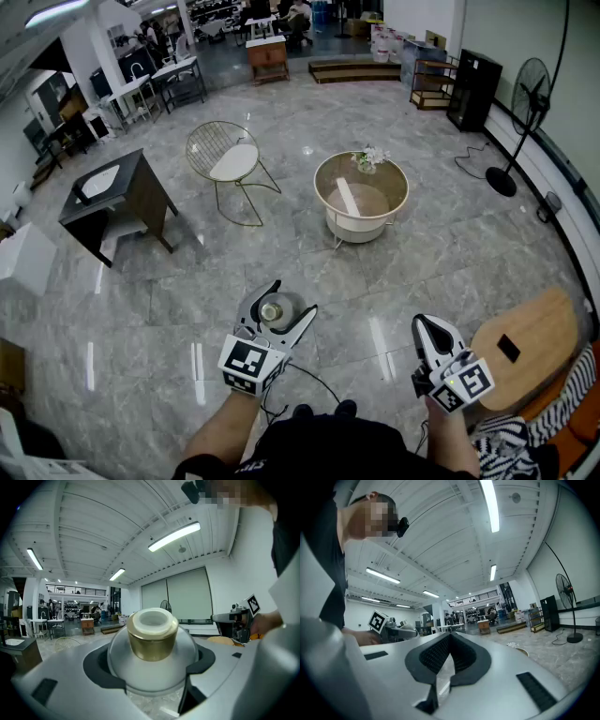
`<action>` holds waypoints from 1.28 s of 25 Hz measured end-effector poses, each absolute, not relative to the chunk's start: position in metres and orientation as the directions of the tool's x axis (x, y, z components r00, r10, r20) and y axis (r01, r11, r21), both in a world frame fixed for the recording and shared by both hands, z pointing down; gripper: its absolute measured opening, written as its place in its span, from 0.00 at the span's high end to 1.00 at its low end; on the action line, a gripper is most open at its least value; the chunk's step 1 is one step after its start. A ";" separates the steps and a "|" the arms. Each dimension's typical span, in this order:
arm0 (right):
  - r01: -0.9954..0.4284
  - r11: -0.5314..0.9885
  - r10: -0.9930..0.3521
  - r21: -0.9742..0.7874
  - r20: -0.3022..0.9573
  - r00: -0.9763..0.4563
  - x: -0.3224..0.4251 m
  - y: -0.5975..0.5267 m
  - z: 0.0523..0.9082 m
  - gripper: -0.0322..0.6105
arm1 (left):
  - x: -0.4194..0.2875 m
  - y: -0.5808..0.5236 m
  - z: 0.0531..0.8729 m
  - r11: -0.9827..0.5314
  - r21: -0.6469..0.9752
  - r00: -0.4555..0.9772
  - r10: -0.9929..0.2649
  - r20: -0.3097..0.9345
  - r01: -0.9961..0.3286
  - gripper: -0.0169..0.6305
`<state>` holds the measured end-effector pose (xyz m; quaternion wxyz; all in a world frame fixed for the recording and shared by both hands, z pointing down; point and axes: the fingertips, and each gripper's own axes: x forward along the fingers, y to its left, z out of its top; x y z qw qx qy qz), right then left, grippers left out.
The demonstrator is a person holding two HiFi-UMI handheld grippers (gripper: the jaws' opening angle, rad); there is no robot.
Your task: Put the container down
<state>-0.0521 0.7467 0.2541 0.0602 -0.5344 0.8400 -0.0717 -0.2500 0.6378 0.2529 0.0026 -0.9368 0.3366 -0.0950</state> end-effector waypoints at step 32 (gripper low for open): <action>-0.841 0.524 -0.852 -0.135 -0.092 -0.516 -0.064 0.805 0.230 0.93 | -0.249 0.706 0.242 -0.726 -0.094 0.698 -0.683 0.214 -0.682 0.44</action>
